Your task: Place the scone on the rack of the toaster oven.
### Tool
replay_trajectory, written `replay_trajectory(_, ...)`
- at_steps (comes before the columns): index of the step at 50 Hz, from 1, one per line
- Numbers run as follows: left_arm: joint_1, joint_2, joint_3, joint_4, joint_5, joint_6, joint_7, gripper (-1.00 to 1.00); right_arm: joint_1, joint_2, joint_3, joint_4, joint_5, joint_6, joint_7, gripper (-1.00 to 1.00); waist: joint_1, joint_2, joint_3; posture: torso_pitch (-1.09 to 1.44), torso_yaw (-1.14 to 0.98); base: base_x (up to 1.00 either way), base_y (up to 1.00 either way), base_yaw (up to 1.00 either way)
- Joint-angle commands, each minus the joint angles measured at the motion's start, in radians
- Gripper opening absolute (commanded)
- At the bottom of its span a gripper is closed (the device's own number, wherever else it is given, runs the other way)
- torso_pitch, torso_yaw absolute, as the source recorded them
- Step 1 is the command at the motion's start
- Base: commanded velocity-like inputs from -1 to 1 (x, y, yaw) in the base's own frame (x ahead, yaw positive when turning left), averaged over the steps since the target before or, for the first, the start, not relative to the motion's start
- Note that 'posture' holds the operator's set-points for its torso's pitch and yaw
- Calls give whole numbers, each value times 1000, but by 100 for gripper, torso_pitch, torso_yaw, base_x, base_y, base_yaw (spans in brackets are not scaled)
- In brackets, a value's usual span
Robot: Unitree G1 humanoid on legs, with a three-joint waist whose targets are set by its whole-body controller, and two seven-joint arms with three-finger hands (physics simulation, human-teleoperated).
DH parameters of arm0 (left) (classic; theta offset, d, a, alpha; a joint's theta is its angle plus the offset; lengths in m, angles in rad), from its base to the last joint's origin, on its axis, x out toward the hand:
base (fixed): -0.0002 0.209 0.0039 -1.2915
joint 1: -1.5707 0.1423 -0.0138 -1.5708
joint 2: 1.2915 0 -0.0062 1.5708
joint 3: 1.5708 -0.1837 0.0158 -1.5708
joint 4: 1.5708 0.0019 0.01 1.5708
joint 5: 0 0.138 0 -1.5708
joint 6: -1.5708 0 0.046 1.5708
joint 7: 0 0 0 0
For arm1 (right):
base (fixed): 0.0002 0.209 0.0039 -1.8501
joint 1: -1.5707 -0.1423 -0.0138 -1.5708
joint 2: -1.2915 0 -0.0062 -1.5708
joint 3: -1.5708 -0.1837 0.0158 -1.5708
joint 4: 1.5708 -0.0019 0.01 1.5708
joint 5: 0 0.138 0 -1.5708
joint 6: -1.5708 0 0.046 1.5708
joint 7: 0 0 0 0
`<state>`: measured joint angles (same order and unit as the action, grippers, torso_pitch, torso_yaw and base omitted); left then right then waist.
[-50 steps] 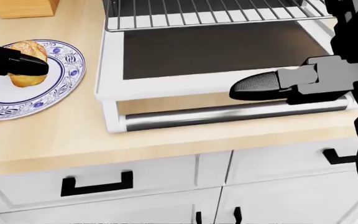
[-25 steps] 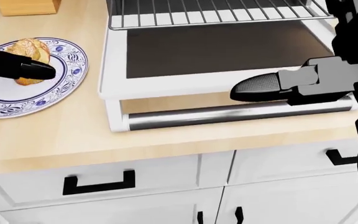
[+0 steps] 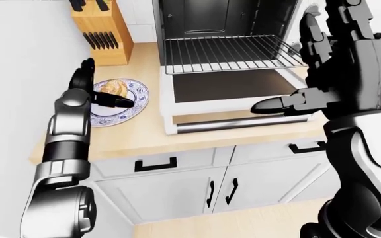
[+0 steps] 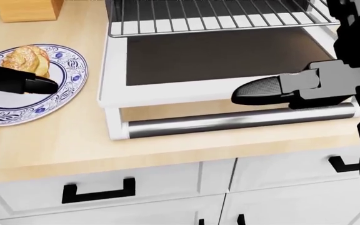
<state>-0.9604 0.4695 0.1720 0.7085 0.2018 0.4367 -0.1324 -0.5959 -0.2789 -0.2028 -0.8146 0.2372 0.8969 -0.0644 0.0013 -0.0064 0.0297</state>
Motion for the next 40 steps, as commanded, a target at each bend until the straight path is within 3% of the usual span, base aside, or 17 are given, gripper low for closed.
replay_trajectory(1,-40,17,7,-40,0,-28,8,100,-25,-7,-8,-16,-4,-27,-1,100,0,4,-27,0,0,0,0,0)
replay_trajectory(6,-45,19,8,-36,-5,-29,10,100,-25,-8,-7,-11,-9,-30,2,100,-1,5,-26,0,0,0,0,0)
replay_trajectory(7,-42,19,6,-38,-5,-28,5,75,-27,-7,-7,-12,-8,-28,2,100,-1,5,-26,0,0,0,0,0)
replay_trajectory(11,-42,21,8,-44,-6,-24,7,65,-29,-10,-10,-18,-6,-20,3,100,0,5,-25,0,0,0,0,0)
replay_trajectory(13,-38,22,9,-49,-7,-22,5,47,-31,-10,-16,-24,-1,-14,2,100,0,5,-25,0,0,0,0,0)
replay_trajectory(33,-25,5,-1,-38,8,-33,-1,23,-34,-20,-22,-44,18,5,-7,100,2,3,-24,0,0,0,0,0)
replay_trajectory(40,-35,2,-3,-15,12,-49,4,-6,-24,-22,-27,-54,25,6,-8,100,3,2,-26,0,0,0,0,0)
